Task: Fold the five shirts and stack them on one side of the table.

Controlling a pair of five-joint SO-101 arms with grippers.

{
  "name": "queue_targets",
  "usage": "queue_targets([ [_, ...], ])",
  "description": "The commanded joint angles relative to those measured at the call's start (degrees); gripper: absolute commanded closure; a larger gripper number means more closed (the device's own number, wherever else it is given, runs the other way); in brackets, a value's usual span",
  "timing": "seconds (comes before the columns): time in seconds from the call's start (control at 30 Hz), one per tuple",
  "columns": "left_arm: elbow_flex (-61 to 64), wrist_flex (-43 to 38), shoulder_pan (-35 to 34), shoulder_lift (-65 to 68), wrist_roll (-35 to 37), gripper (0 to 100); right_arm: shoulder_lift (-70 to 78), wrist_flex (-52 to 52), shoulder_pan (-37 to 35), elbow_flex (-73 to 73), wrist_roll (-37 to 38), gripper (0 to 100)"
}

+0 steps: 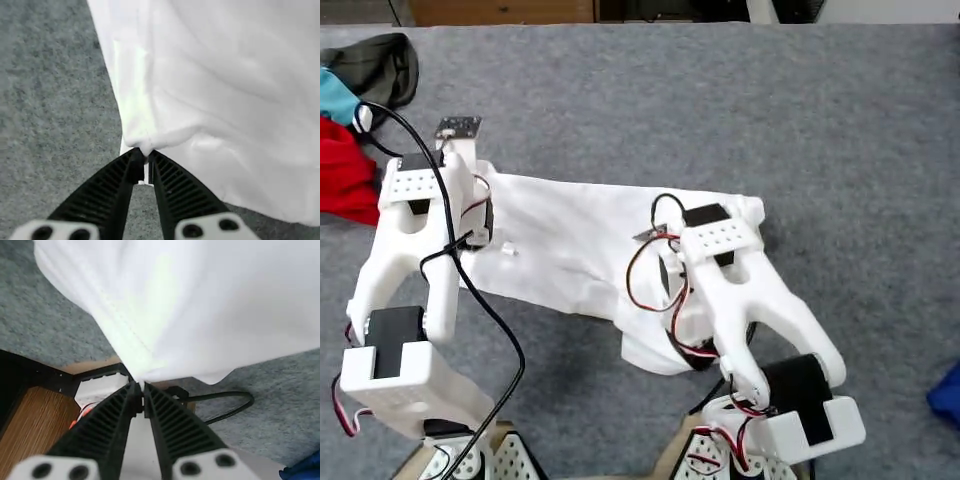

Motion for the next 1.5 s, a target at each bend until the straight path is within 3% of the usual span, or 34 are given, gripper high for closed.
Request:
queue_targets([
  [0.0, -11.69, 0.44, -0.70, -1.01, 3.69, 98, -3.56, 0.70, 4.88, -10.51, 0.53, 99.2],
  [0.27, -36.48, 0.97, -0.35, -1.10, 8.79, 98, -9.45, 0.79, 14.73, -44.26, -0.53, 99.2],
  [0.5, -55.65, 4.40, 0.18, -1.10, 9.76, 98, -9.54, -2.55, 19.12, -69.76, -6.59, 99.2],
  [0.8, -73.23, 11.78, 1.14, -1.01, 9.49, 98, -9.63, -12.31, 27.21, -77.67, -11.96, 99.2],
  [1.1, -78.33, 13.89, 0.62, -1.10, 9.41, 98, -9.63, -18.90, 32.13, -87.87, -16.88, 99.2],
  [1.47, -83.43, 16.00, 0.70, -0.66, 9.41, 98, -9.63, -24.79, 34.15, -90.42, -17.05, 99.2],
])
